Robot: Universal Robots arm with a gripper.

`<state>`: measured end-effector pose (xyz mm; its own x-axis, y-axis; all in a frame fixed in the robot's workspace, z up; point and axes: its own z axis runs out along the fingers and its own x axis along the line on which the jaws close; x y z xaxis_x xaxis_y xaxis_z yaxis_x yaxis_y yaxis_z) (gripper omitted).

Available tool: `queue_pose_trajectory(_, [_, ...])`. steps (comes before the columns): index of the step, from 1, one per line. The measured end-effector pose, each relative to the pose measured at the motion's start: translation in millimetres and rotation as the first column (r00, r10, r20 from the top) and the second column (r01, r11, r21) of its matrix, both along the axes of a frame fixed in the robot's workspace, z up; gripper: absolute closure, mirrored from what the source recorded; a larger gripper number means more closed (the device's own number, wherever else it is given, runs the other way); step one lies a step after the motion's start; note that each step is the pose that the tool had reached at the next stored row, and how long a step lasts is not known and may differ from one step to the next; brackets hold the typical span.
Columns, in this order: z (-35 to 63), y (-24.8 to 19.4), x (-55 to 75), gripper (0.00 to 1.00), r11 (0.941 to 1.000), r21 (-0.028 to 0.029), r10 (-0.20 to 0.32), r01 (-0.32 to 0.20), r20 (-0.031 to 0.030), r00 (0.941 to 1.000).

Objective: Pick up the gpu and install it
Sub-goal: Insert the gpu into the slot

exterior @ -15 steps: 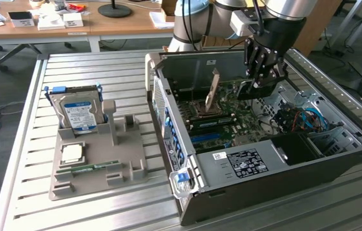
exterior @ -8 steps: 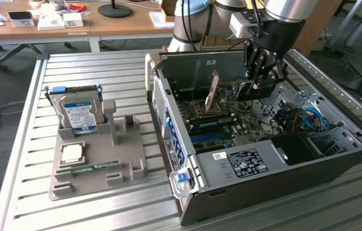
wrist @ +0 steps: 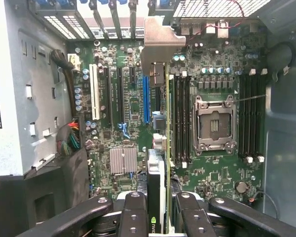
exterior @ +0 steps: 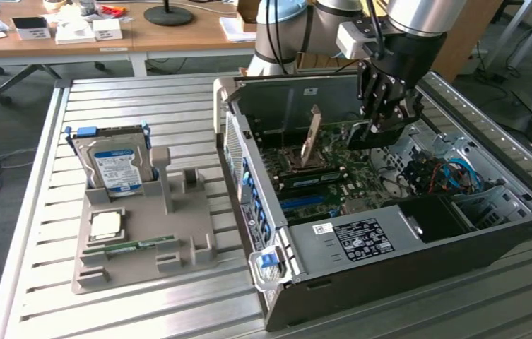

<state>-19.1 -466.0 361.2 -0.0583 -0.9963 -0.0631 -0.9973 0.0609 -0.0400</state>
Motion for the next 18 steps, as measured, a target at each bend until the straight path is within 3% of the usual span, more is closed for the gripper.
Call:
queue_pose_trajectory(7, [-6.2, 0.0, 0.0, 0.73, 1.0000, -0.0001, 0.000, 0.000, 0.0000, 1.0000])
queue_pose_trajectory(18, [-7.6, 0.0, -3.2, 0.73, 1.0000, -0.0001, 0.000, 0.000, 0.0000, 1.0000])
